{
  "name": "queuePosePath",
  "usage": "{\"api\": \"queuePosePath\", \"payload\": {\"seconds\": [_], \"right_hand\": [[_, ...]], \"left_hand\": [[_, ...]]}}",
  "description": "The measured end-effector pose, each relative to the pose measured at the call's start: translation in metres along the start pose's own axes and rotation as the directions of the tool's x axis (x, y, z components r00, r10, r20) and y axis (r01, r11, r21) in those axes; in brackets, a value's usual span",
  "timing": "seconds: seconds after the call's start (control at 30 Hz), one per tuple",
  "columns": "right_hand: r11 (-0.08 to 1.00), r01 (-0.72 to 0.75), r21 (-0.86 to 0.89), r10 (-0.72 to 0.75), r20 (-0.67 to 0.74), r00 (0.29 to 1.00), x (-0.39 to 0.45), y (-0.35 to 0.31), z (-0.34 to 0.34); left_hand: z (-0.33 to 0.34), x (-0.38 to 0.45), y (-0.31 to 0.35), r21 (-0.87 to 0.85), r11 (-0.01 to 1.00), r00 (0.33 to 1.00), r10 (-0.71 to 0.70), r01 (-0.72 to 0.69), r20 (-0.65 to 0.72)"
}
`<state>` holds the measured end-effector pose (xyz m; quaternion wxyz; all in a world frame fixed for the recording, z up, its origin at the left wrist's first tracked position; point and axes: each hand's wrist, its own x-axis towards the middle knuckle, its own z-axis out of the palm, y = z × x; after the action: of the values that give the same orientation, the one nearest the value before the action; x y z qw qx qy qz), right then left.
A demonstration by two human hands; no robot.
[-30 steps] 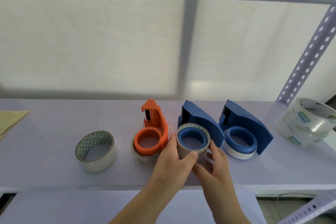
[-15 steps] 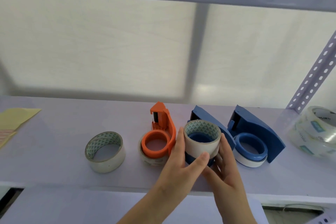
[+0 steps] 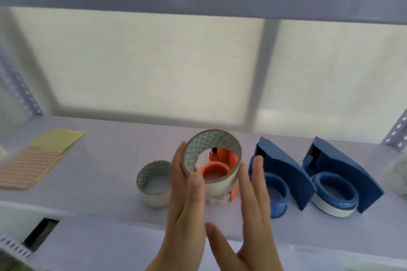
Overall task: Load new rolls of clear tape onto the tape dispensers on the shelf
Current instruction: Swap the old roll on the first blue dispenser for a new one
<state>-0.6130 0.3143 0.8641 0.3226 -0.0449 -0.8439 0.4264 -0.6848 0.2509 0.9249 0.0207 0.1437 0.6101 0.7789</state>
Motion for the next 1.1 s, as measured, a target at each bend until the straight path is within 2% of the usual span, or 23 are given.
{"api": "queuePosePath", "payload": {"seconds": [0.07,0.13,0.23,0.37,0.5,0.63,1.1], "right_hand": [[0.979,-0.079,0.187,0.044,0.182,0.982,0.004,-0.008,0.029],[0.972,-0.077,0.221,0.005,0.312,0.950,0.008,-0.015,0.034],[0.943,-0.115,0.313,-0.013,0.381,0.925,0.014,-0.023,0.025],[0.925,-0.227,0.304,0.087,0.413,0.907,0.023,-0.015,0.051],[0.912,-0.253,0.323,0.109,0.403,0.909,0.023,-0.008,0.058],[0.884,-0.283,0.372,0.128,0.390,0.912,0.024,-0.007,0.062],[0.811,-0.369,0.454,0.193,0.387,0.902,0.034,-0.003,0.066]], "left_hand": [[-0.026,-0.006,0.005,0.015,0.997,0.993,0.076,-0.075,-0.096],[-0.048,-0.006,0.000,-0.023,0.992,0.982,0.121,-0.126,-0.143],[-0.072,0.004,-0.017,0.097,0.992,0.982,0.098,-0.083,-0.161],[-0.088,0.020,-0.036,0.156,0.988,0.989,0.013,0.011,-0.150],[-0.092,0.023,-0.047,0.137,0.989,0.991,-0.041,0.058,-0.125],[-0.093,0.023,-0.044,0.077,0.995,0.996,-0.057,0.062,-0.062],[-0.091,0.034,-0.051,-0.088,0.993,0.997,-0.079,0.079,0.006]]}}
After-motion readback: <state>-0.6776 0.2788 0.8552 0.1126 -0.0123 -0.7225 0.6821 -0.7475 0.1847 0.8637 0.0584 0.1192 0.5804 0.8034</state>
